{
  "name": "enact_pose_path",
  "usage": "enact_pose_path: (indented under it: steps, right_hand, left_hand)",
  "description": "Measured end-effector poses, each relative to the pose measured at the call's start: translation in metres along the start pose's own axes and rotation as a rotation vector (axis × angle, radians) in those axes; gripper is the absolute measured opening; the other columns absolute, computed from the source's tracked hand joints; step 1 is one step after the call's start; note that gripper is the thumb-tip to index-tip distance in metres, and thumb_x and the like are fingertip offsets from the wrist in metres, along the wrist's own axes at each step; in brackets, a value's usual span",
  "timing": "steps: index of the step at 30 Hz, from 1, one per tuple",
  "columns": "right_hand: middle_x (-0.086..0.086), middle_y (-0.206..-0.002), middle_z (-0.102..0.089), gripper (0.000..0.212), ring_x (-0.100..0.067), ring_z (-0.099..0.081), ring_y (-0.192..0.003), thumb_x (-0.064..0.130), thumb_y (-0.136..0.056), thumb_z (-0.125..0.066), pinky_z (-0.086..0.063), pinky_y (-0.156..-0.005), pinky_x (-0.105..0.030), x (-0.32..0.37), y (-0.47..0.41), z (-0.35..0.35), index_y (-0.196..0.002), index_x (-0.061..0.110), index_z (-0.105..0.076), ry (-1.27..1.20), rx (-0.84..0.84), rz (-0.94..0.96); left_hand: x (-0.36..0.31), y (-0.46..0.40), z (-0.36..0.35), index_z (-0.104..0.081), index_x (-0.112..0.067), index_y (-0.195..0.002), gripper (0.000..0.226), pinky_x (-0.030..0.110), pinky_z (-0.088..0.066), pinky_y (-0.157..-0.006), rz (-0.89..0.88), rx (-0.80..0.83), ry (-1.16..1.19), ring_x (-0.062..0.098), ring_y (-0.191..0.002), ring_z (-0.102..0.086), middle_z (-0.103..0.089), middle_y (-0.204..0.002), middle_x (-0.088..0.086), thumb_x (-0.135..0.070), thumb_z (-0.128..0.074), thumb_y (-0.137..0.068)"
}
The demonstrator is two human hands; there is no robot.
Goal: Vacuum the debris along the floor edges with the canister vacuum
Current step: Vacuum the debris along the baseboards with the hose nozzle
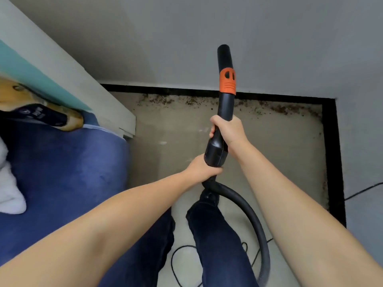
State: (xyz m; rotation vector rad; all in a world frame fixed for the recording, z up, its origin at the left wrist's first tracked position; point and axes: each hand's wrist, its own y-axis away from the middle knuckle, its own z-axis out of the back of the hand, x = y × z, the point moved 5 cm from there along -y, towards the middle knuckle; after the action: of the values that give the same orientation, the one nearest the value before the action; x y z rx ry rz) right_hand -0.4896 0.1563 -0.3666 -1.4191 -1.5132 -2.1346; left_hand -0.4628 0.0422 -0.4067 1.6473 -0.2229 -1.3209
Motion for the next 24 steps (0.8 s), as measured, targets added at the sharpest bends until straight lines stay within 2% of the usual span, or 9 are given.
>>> enact_pose_path:
  steps: [3,5,8,11,14,19,21,24]
  right_hand:
    - [-0.004,-0.053,-0.051,0.015,-0.013,-0.049,-0.038,0.006,-0.083,-0.056,-0.044,-0.047,-0.024,-0.067,-0.058,-0.028,-0.074,0.012,-0.046,0.033,0.026,-0.051]
    - [-0.003,-0.053,-0.051,0.015,-0.014,-0.049,-0.039,0.014,-0.085,-0.059,-0.044,-0.047,-0.025,-0.115,-0.096,-0.046,-0.077,0.013,-0.047,0.039,0.025,-0.089]
    - [-0.002,-0.051,-0.052,0.019,-0.015,-0.05,-0.04,0.025,-0.086,-0.062,-0.045,-0.046,-0.024,-0.174,-0.148,-0.072,-0.081,0.014,-0.048,0.047,0.044,-0.099]
    - [0.0,-0.047,-0.052,0.015,-0.013,-0.05,-0.036,0.021,-0.085,-0.062,-0.044,-0.043,-0.022,-0.22,-0.203,-0.103,-0.083,0.014,-0.05,0.066,0.087,-0.099]
    - [-0.002,-0.048,-0.053,0.014,-0.012,-0.049,-0.032,0.018,-0.084,-0.062,-0.044,-0.041,-0.021,-0.257,-0.256,-0.136,-0.081,0.013,-0.049,0.129,0.085,-0.09]
    - [-0.004,-0.055,-0.053,0.012,-0.014,-0.05,-0.038,0.019,-0.083,-0.061,-0.045,-0.047,-0.026,-0.308,-0.294,-0.18,-0.081,0.015,-0.05,0.18,0.09,-0.064]
    - [-0.004,-0.056,-0.053,0.012,-0.016,-0.051,-0.042,0.019,-0.083,-0.061,-0.045,-0.05,-0.027,-0.318,-0.296,-0.186,-0.08,0.016,-0.049,0.168,0.074,-0.08]
    - [-0.005,-0.058,-0.053,0.014,-0.017,-0.05,-0.044,0.019,-0.084,-0.061,-0.046,-0.051,-0.028,-0.319,-0.297,-0.185,-0.08,0.015,-0.048,0.172,0.024,-0.126]
  left_hand:
    - [0.062,-0.059,0.01,-0.055,-0.012,-0.09,0.013,0.024,-0.039,-0.068,0.047,-0.008,0.067,0.016,-0.081,-0.051,-0.055,-0.084,0.002,-0.009,-0.064,-0.081]
    - [0.108,-0.099,0.018,-0.056,-0.014,-0.084,0.011,0.023,-0.039,-0.067,0.082,-0.014,0.123,0.015,-0.081,-0.05,-0.054,-0.081,0.001,-0.007,-0.064,-0.081]
    - [0.166,-0.152,0.028,-0.051,-0.017,-0.075,0.019,0.025,-0.038,-0.067,0.089,-0.031,0.209,0.013,-0.074,-0.048,-0.05,-0.074,-0.001,-0.004,-0.064,-0.08]
    - [0.212,-0.206,0.045,-0.057,-0.015,-0.082,0.013,0.03,-0.044,-0.077,0.096,-0.086,0.263,0.016,-0.079,-0.054,-0.056,-0.076,0.0,-0.007,-0.066,-0.078]
    - [0.249,-0.257,0.064,-0.059,-0.015,-0.083,0.012,0.029,-0.048,-0.072,0.073,-0.171,0.36,0.016,-0.073,-0.058,-0.061,-0.072,0.001,-0.006,-0.066,-0.079]
    - [0.305,-0.297,0.089,-0.059,-0.012,-0.116,0.038,0.037,-0.051,-0.085,0.107,-0.296,0.431,0.027,-0.099,-0.064,-0.068,-0.106,0.012,-0.013,-0.07,-0.08]
    - [0.315,-0.299,0.093,-0.059,-0.01,-0.118,0.041,0.034,-0.051,-0.08,0.123,-0.267,0.446,0.025,-0.096,-0.063,-0.067,-0.103,0.01,-0.012,-0.069,-0.079]
    - [0.315,-0.295,0.094,-0.059,-0.004,-0.117,0.039,0.031,-0.047,-0.073,0.145,-0.236,0.496,0.022,-0.084,-0.059,-0.063,-0.087,0.007,-0.007,-0.066,-0.078]
